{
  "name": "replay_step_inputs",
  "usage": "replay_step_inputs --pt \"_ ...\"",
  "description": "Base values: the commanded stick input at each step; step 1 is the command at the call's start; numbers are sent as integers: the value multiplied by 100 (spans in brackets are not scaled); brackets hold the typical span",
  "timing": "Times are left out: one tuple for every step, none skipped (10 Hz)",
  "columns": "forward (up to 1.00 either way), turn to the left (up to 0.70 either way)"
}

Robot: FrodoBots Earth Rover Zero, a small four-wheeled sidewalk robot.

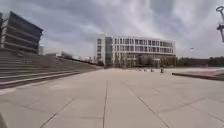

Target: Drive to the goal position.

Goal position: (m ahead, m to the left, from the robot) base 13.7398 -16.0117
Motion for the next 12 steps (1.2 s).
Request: replay_step_inputs --pt "50 0" --pt "50 0" --pt "50 0" --pt "50 0" --pt "50 0" --pt "50 0" --pt "50 0" --pt "50 0" --pt "50 0" --pt "50 0" --pt "50 0" --pt "50 0"
